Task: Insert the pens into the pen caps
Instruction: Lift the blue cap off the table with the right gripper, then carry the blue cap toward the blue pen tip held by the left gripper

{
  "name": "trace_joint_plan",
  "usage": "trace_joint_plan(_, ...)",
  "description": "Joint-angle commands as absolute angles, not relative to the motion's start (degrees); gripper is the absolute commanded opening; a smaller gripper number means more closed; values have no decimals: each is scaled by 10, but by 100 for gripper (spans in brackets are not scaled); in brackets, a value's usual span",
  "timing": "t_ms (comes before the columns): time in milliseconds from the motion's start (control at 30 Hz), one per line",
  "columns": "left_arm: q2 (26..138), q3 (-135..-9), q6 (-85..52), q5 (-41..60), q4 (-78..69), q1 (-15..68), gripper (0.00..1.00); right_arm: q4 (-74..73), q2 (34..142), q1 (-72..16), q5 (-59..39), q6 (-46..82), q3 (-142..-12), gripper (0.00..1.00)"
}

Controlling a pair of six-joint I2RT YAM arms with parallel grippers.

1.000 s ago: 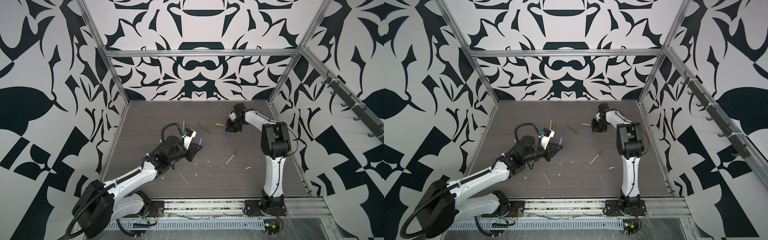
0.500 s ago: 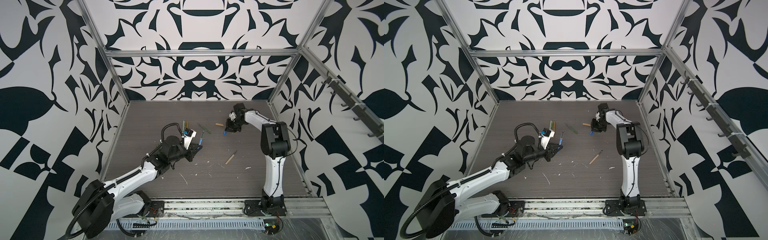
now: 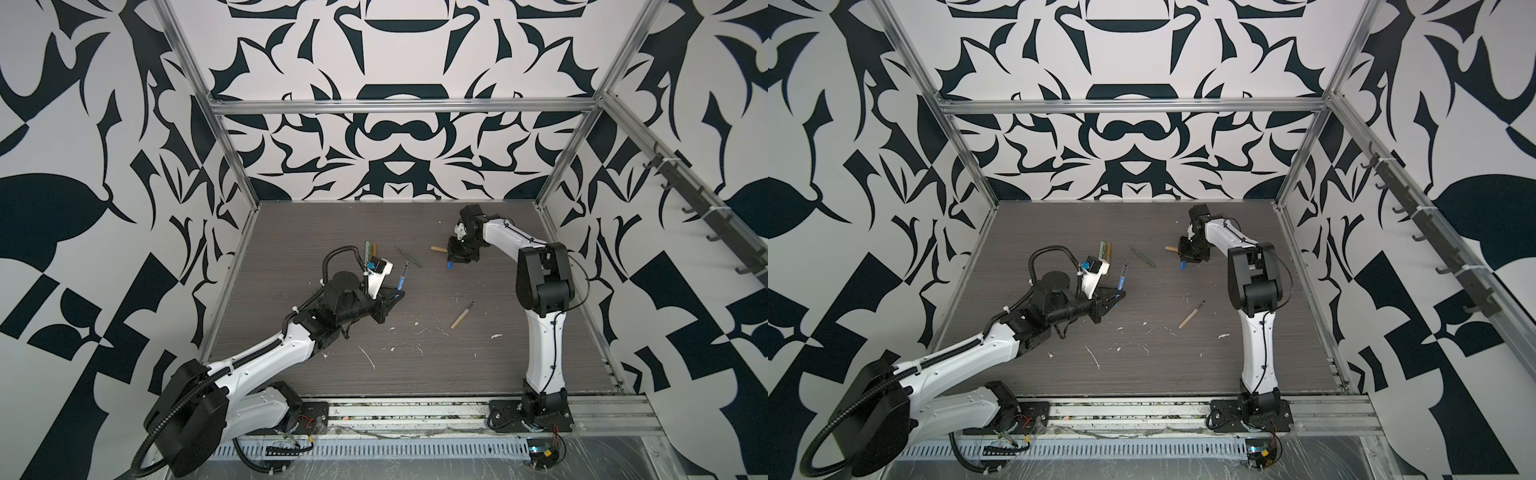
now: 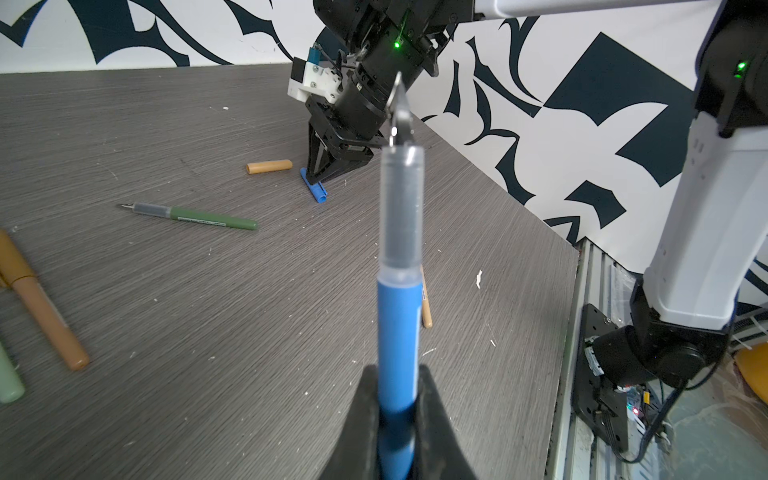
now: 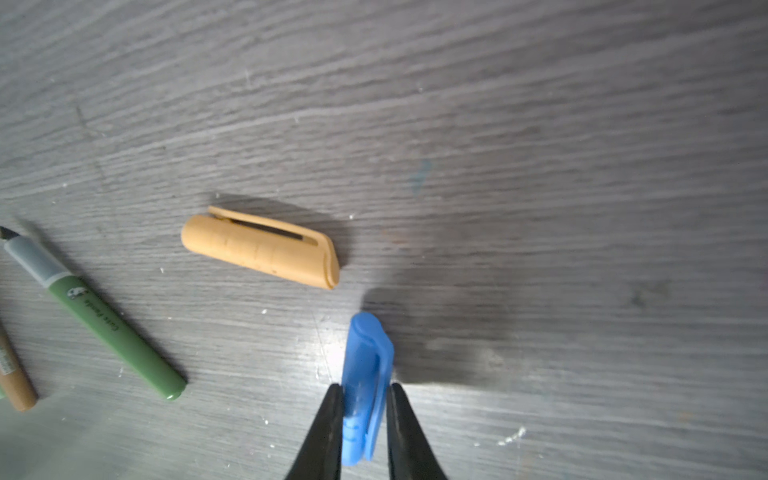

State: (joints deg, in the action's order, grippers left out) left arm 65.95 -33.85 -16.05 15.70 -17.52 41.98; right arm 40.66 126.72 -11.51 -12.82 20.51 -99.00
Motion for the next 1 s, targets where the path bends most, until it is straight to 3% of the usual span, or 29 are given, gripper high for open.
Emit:
trace_joint_plan(0,651,-342,-158,161,-184,421,4,440,1284,-115,-97,194,-992,22)
trace_joint_plan(500,646,-337,-157,154,-182,420,4,402,1252,-124,-137,210,-977,11)
trace_joint_plan(633,654,-339,-155,137,-197,421,4,318,1165,-134,-164,209,-910,10)
trace_joint_plan(967,684,-322,-187,122,-299,421,4,-91,830,-228,-185,226,-586,7)
